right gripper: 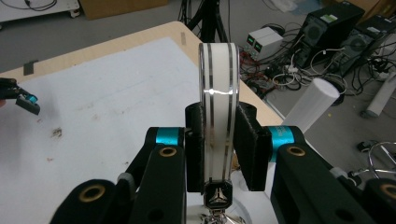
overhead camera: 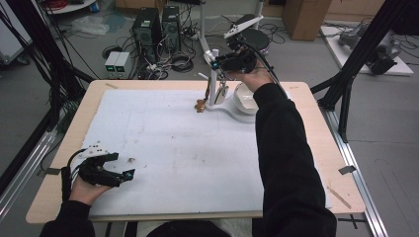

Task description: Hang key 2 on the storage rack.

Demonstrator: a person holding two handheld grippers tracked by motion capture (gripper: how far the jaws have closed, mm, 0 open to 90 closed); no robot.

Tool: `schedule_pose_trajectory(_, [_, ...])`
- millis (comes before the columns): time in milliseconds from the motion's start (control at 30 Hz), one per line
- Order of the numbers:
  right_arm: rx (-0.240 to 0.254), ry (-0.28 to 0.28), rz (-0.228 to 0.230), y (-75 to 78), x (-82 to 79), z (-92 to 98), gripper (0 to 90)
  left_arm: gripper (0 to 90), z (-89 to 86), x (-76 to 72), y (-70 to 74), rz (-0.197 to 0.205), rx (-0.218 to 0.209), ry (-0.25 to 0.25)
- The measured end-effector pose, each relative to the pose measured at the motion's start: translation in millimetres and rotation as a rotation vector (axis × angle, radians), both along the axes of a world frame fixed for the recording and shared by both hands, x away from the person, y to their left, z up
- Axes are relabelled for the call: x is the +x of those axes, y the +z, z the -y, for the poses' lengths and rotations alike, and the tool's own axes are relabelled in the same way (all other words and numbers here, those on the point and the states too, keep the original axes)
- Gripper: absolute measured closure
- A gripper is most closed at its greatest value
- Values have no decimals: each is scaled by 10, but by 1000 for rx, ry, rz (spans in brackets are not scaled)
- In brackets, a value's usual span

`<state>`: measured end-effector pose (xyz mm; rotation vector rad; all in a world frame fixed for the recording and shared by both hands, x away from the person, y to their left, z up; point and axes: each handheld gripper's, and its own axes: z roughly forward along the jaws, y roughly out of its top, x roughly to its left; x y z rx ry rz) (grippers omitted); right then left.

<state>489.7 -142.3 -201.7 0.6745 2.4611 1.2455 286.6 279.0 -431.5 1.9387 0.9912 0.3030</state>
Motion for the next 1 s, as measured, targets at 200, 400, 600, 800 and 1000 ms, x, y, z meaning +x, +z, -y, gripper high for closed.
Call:
schedule_pose_trajectory(200, [18, -4, -4, 49, 86, -22, 748, 17, -9, 6, 3, 4, -6, 1])
schedule_pose_trajectory(400, [27, -2, -10, 74, 179, -45, 748, 17, -17, 13, 3, 6, -8, -1])
schedule_pose_trajectory(600, [43, 15, -3, 142, 264, -116, 748, 17, -30, 27, -1, 5, -16, 4])
schedule_pose_trajectory(800, [40, 19, 1, 173, 333, -172, 748, 17, -48, 22, 6, 9, -12, 10])
schedule_pose_trajectory(1000, [67, 4, 3, 147, 435, -158, 748, 17, -66, 24, 1, 5, -13, 17])
